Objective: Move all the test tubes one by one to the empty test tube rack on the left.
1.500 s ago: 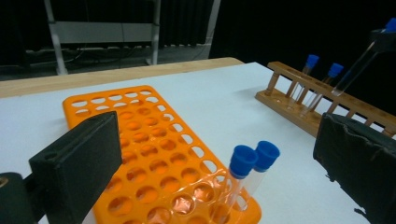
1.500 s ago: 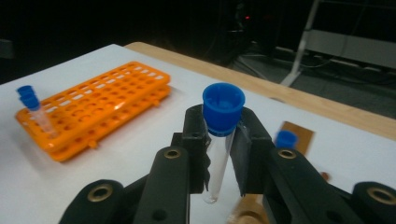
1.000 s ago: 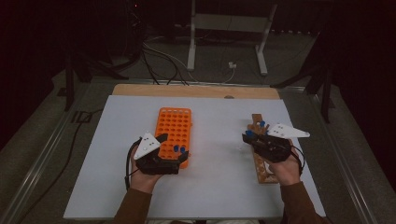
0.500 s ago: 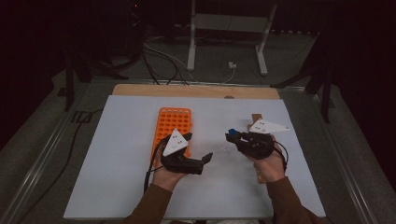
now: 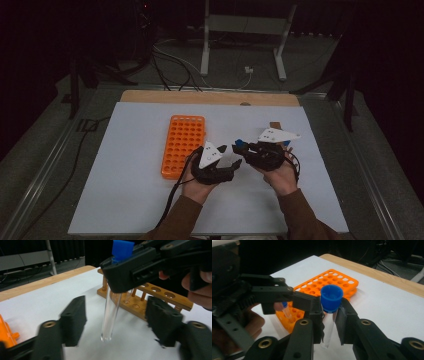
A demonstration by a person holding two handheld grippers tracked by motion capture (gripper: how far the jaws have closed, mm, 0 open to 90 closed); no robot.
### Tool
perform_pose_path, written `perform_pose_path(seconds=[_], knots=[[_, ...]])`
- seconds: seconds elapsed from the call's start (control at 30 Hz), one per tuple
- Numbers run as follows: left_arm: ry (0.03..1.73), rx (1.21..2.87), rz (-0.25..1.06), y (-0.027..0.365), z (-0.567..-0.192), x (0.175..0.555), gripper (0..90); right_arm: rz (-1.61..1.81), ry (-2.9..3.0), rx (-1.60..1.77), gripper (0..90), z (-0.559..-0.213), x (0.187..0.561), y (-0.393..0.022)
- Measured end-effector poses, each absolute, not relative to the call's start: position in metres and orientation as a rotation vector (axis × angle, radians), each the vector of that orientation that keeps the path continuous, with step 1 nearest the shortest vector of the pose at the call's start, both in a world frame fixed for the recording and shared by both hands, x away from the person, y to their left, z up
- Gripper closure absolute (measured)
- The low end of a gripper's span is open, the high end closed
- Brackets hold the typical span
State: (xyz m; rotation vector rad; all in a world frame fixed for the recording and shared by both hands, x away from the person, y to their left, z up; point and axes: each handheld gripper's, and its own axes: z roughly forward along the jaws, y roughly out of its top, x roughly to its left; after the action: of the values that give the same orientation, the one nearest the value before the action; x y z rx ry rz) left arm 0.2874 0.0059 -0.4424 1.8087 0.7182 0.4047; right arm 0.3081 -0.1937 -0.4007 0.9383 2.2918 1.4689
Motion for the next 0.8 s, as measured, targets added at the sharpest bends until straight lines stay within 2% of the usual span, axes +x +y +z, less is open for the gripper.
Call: perform_pose_path(seconds=[0.13,0.4,0.7,0.8], knots=[[0.710,1.818,0.403,0.0029,-0.4446,0.2876,57.4,1.468,2.305,0.936,76.9,-0.4022,0.3085,-0.1914],[0.729,1.809,0.419,0.0045,-0.4458,0.2891,74.3,1.471,2.313,0.933,76.9,-0.4031,0.3077,-0.1897],[0.722,1.816,0.402,0.0033,-0.4469,0.2895,78.0,1.470,2.321,0.936,76.3,-0.4043,0.3077,-0.1901],[0.731,1.818,0.392,0.0030,-0.4473,0.2901,78.0,1.485,2.309,0.943,68.4,-0.4039,0.3080,-0.1915]])
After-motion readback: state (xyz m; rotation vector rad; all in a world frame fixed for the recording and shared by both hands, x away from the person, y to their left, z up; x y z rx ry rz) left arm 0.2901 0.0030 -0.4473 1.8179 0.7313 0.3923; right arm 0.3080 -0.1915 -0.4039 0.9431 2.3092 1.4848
